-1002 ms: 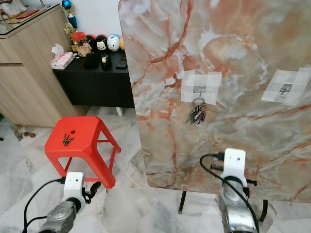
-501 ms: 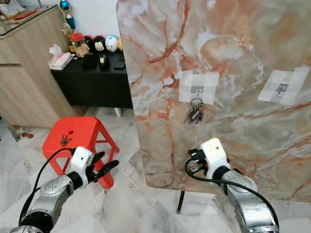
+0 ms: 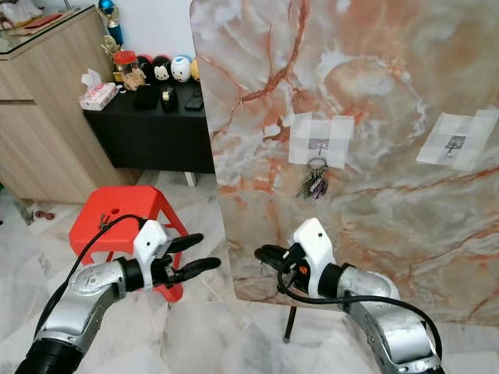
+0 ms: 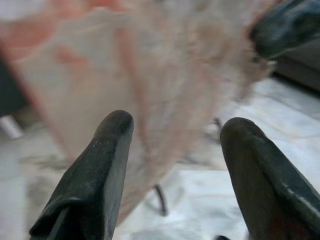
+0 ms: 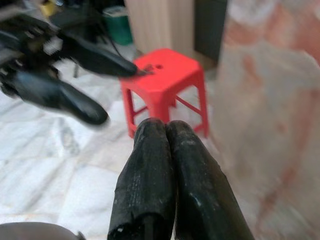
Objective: Hang keys on a hook
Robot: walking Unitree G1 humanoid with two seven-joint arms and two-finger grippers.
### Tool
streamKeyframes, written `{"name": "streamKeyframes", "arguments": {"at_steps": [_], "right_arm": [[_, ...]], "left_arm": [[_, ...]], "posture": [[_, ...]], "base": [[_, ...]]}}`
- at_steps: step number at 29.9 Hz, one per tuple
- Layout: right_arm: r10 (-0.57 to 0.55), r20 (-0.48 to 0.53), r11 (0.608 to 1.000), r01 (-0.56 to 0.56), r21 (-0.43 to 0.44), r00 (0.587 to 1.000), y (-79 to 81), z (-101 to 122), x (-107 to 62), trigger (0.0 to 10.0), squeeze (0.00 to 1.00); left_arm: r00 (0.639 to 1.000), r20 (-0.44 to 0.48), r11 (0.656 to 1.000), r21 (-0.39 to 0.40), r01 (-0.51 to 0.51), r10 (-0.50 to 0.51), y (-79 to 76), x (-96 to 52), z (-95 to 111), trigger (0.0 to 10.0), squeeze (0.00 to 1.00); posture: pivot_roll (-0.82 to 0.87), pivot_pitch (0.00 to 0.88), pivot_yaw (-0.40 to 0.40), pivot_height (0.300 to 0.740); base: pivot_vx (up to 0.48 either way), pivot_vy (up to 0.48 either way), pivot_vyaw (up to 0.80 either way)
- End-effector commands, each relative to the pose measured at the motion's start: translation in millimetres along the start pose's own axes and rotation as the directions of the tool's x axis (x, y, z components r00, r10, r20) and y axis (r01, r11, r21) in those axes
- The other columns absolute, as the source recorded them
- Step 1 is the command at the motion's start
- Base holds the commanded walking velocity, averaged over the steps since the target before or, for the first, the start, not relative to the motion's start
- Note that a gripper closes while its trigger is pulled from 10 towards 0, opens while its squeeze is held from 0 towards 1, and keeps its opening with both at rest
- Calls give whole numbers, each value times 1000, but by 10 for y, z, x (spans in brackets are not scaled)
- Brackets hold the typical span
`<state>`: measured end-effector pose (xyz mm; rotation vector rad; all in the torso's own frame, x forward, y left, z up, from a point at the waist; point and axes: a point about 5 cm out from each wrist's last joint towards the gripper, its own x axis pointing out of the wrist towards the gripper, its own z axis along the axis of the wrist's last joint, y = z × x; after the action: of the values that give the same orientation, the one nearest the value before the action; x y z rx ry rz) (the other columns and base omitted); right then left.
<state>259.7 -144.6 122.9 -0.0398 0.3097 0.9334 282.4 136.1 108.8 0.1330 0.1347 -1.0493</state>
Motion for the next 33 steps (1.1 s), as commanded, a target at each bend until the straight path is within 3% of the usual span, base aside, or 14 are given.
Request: {"name": "streamKeyframes", "arguments": {"at_steps": [1, 5, 10, 32, 33], "right_arm": [[66, 16, 997, -65, -44, 998, 90, 113, 27, 10000, 0], [107, 23, 992, -105, -70, 994, 151, 155, 68, 10000, 0], [131, 45, 987, -126, -96, 990, 212, 248, 125, 10000, 0], [151, 44, 981, -144, -128, 988, 311, 329, 223, 10000, 0], [152, 43, 981, -145, -128, 988, 314, 331, 224, 10000, 0]], "left_arm": [[998, 10, 998, -21, 58, -58, -69, 23, 74, 10000, 0], [988, -15, 988, -26, 155, -156, -170, 48, 186, 10000, 0], [982, -17, 982, -19, 185, -186, -194, 58, 277, 10000, 0], [996, 5, 996, -33, 85, -85, -148, 124, 325, 10000, 0], [997, 7, 996, -36, 81, -81, -148, 127, 325, 7686, 0]], "posture": [[-14, 34, 37, 740], [-15, 28, 40, 740], [-15, 19, 42, 740], [-12, 39, 36, 740], [-13, 41, 35, 740]], "base": [[0, 0, 0], [0, 0, 0], [0, 0, 0], [0, 0, 0], [0, 0, 0]]}}
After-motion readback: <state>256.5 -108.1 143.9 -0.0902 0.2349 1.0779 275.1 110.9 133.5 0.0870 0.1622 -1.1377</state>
